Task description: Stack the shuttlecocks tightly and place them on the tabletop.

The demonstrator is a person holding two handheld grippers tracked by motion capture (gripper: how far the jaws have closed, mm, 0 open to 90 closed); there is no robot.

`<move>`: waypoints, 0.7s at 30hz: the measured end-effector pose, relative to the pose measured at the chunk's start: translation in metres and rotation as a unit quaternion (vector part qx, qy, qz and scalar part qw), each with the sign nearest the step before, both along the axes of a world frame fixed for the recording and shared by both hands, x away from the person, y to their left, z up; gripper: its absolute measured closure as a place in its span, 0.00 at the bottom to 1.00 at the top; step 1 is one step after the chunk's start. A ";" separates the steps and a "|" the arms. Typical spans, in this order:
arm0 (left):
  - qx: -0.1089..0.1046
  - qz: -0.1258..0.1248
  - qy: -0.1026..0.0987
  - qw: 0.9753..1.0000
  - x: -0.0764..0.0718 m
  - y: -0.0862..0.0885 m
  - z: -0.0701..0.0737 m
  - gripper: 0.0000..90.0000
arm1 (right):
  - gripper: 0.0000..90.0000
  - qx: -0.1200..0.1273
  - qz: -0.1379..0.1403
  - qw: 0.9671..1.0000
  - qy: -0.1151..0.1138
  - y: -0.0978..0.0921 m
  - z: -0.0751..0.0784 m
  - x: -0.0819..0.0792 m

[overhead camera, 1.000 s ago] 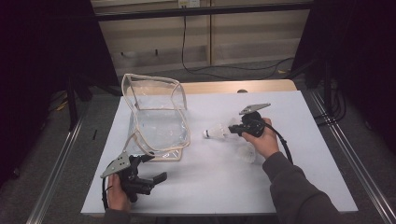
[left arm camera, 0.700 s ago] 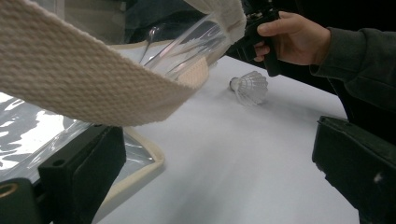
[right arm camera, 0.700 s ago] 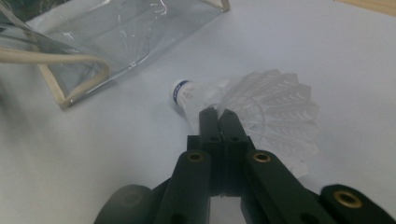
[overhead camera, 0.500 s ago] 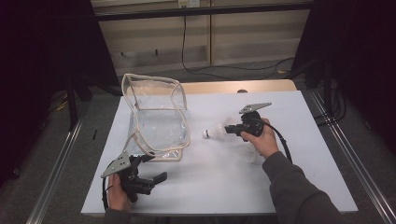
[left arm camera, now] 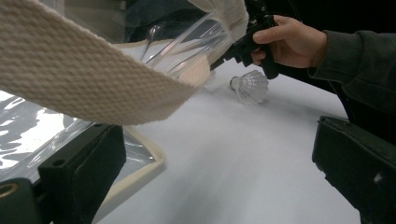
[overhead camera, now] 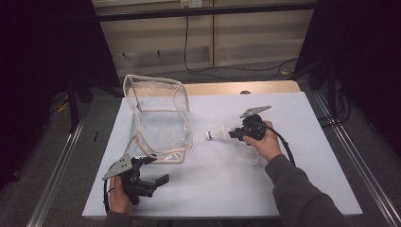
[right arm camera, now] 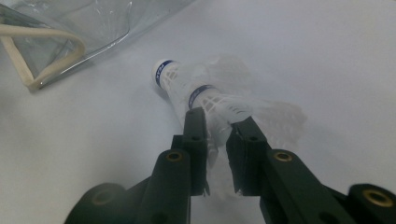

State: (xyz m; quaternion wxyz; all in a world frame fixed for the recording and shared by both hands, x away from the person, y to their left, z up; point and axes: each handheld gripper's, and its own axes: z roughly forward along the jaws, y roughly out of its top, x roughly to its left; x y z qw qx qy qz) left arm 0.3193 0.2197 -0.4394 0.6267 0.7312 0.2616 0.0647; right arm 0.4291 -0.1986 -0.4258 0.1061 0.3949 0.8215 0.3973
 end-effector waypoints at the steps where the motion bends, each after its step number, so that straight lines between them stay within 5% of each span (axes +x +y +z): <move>1: 0.000 0.000 0.000 1.000 0.000 0.000 0.000 0.03 | 0.78 -0.004 -0.003 1.000 0.003 0.000 0.000 0.000; 8: 0.001 0.001 -0.001 1.000 0.000 0.001 0.000 0.03 | 0.80 -0.020 -0.005 1.000 0.009 -0.002 0.000 -0.001; 14: 0.000 0.001 0.000 1.000 0.000 0.000 0.000 0.03 | 0.98 -0.011 0.013 1.000 0.020 -0.003 -0.002 -0.002; 21: 0.001 0.002 -0.002 1.000 0.000 0.001 0.001 0.03 | 1.00 0.009 0.027 1.000 0.012 -0.002 0.000 -0.002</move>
